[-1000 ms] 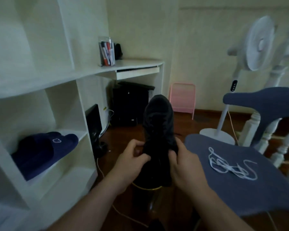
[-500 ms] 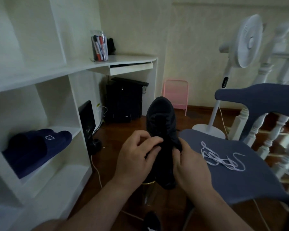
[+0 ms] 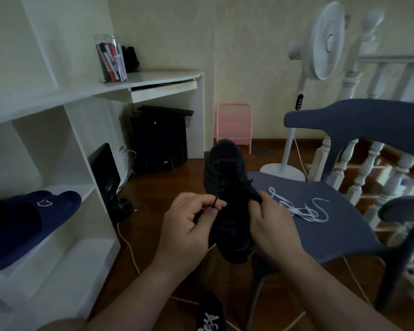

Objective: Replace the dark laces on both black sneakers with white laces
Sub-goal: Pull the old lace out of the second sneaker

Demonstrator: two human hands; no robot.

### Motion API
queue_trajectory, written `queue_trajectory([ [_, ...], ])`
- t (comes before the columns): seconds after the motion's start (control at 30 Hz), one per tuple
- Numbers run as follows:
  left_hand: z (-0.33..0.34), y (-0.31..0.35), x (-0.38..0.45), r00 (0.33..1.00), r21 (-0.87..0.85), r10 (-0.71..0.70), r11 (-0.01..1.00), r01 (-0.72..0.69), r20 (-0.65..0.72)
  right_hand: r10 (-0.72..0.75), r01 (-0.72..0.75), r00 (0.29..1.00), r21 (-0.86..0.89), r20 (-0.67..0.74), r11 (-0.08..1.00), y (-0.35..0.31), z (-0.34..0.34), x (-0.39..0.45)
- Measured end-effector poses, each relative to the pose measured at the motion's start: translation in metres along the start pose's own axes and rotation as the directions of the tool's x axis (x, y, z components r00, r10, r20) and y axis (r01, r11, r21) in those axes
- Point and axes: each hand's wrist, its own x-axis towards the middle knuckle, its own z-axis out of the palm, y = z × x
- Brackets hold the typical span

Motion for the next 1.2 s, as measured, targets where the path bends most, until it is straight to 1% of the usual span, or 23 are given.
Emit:
queue_trajectory([
  [0.03,0.001,0.007,-0.002,0.995,-0.153,-0.088,0.984,0.095,0.051,0.023,-0.023,1.0,0.019,-0.019,1.0,0.003,-0.004,0.003],
  [0.07,0.002,0.013,-0.002,0.975,-0.318,-0.166,0.925,0.207,0.151,0.04,-0.039,0.998,0.033,-0.038,0.999,0.006,-0.008,0.005],
  [0.1,0.0,0.017,-0.001,0.932,-0.437,-0.225,0.834,0.336,0.286,0.051,-0.049,0.997,0.04,-0.053,0.998,0.01,-0.012,0.006],
  [0.13,-0.002,0.02,0.0,0.865,-0.486,-0.255,0.742,0.461,0.432,0.055,-0.052,0.996,0.04,-0.064,0.998,0.014,-0.016,0.007],
  [0.17,-0.005,0.019,0.001,0.786,-0.471,-0.256,0.682,0.559,0.563,0.053,-0.05,0.996,0.033,-0.073,0.998,0.017,-0.019,0.008],
  [0.2,-0.009,0.015,0.002,0.705,-0.42,-0.238,0.662,0.621,0.668,0.048,-0.046,0.996,0.026,-0.079,0.999,0.019,-0.022,0.007],
  [0.3,-0.021,0.004,0.005,0.476,-0.303,-0.107,0.645,0.702,0.873,0.025,-0.02,0.995,0.044,-0.096,0.999,0.02,-0.027,0.004],
  [0.33,-0.024,0.001,0.005,0.436,-0.291,-0.08,0.637,0.714,0.896,0.012,-0.007,0.995,0.046,-0.102,0.999,0.02,-0.028,0.002],
  [0.37,-0.026,0.001,0.006,0.431,-0.276,-0.1,0.635,0.721,0.897,0.0,0.004,0.994,0.037,-0.108,0.999,0.019,-0.027,0.001],
  [0.4,-0.025,0.002,0.008,0.473,-0.255,-0.177,0.655,0.711,0.863,-0.015,0.018,0.993,0.023,-0.114,1.0,0.019,-0.026,0.0],
  [0.43,-0.022,0.003,0.009,0.557,-0.224,-0.286,0.703,0.675,0.779,-0.03,0.031,0.993,0.002,-0.118,1.0,0.019,-0.025,-0.002],
  [0.47,-0.018,0.001,0.01,0.673,-0.183,-0.383,0.771,0.61,0.632,-0.049,0.047,0.992,-0.021,-0.116,0.999,0.017,-0.023,-0.003],
  [0.5,-0.013,0.0,0.011,0.795,-0.135,-0.422,0.843,0.521,0.435,-0.071,0.067,0.991,-0.041,-0.109,0.997,0.015,-0.021,-0.005],
  [0.53,-0.009,-0.002,0.012,0.887,-0.079,-0.398,0.902,0.425,0.233,-0.09,0.085,0.991,-0.054,-0.098,0.995,0.012,-0.018,-0.006],
  [0.57,-0.006,-0.002,0.012,0.939,-0.021,-0.328,0.943,0.332,0.1,-0.107,0.102,0.991,-0.068,-0.085,0.992,0.009,-0.015,-0.007],
  [0.6,-0.004,-0.002,0.012,0.968,0.054,-0.246,0.968,0.244,0.043,-0.123,0.117,0.99,-0.084,-0.069,0.99,0.006,-0.011,-0.009],
  [0.7,0.001,-0.004,0.011,0.992,0.259,-0.11,0.962,0.09,0.066,-0.175,0.171,0.984,-0.125,-0.022,0.977,-0.002,-0.002,-0.013],
  [0.83,0.003,-0.009,0.011,1.0,0.372,0.011,0.928,-0.008,-0.006,-0.213,0.215,0.977,-0.15,0.03,0.965,-0.005,0.006,-0.015],
  [0.93,-0.002,-0.013,0.014,0.998,0.325,0.054,0.944,-0.057,0.019,-0.191,0.193,0.981,-0.144,0.026,0.971,-0.001,0.007,-0.013],
  [1.0,-0.004,-0.01,0.013,0.992,0.293,0.08,0.95,-0.105,0.099,-0.195,0.196,0.981,-0.175,0.021,0.965,0.001,0.006,-0.012],
  [1.07,-0.007,-0.006,0.011,0.984,0.196,0.036,0.978,-0.071,0.176,-0.211,0.209,0.977,-0.206,0.016,0.956,0.001,0.004,-0.013],
  [1.13,-0.009,-0.005,0.009,0.972,0.107,0.03,0.993,-0.057,0.235,-0.201,0.198,0.98,-0.187,0.001,0.962,0.001,0.002,-0.012],
  [1.2,-0.012,-0.006,0.006,0.958,0.065,0.087,0.992,-0.108,0.272,-0.145,0.141,0.989,-0.133,-0.023,0.981,0.005,-0.001,-0.009],
])
